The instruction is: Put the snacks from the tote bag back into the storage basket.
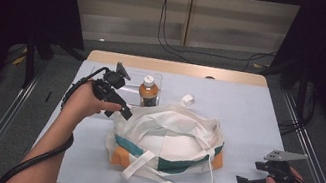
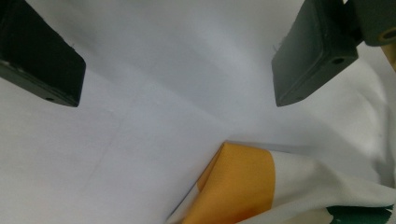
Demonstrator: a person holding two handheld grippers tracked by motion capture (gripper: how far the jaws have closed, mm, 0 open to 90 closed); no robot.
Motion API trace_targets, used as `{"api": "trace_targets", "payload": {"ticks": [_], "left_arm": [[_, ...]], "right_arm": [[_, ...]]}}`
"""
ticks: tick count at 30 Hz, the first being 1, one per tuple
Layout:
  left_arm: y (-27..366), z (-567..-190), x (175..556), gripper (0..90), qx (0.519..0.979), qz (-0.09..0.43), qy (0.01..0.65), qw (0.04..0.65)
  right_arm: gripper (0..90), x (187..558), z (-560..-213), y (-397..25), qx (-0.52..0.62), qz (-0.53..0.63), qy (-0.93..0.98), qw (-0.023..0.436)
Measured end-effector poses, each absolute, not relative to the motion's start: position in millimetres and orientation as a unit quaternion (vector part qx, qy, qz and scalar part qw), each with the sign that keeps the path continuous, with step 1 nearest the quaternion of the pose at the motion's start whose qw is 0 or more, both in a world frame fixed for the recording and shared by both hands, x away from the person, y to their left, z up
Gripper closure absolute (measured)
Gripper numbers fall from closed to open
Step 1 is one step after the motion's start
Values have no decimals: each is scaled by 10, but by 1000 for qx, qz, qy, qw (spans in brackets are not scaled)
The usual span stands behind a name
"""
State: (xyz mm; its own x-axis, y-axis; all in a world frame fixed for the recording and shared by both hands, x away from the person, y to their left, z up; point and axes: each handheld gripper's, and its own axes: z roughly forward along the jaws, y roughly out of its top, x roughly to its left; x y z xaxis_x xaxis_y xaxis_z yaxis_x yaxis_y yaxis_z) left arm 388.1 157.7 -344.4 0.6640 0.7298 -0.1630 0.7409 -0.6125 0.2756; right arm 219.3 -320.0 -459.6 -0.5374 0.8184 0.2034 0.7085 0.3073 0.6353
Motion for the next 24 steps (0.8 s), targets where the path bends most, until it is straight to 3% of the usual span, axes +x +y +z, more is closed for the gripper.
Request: {"api": "trace_targets", "payload": {"ticks": [24], "left_arm": [[1697,-3558,3759,105,892,-18,417,175]], "right_arm": [[28,2194,-4598,-3191,473,347,806,80]]}}
